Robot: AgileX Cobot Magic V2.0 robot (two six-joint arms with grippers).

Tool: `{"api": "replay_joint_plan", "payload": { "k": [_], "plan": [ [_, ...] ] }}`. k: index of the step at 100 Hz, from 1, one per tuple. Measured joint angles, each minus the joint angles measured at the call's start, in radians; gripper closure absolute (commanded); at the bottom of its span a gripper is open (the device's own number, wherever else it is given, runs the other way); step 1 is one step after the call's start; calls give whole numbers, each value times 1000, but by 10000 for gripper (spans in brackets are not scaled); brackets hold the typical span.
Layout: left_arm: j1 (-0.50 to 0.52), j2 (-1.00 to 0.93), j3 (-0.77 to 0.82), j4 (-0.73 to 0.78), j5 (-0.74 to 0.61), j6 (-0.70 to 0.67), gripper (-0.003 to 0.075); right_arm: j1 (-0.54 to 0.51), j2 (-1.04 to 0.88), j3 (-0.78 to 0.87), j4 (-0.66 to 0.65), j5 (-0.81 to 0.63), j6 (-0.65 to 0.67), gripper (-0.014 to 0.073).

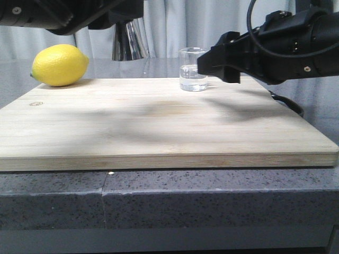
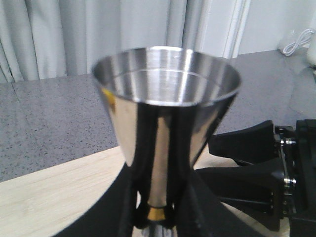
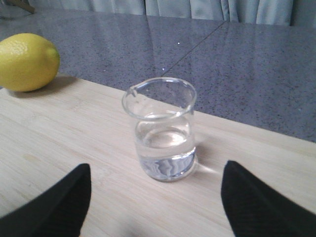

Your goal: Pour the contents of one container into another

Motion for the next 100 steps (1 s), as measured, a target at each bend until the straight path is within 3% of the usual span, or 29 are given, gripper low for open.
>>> {"api": "replay_joint_plan", "payload": {
  "k": [100],
  "plan": [
    [0,0,0,0,14,0,740,0,200,-197,-3,-21,0,54]
  ]
}}
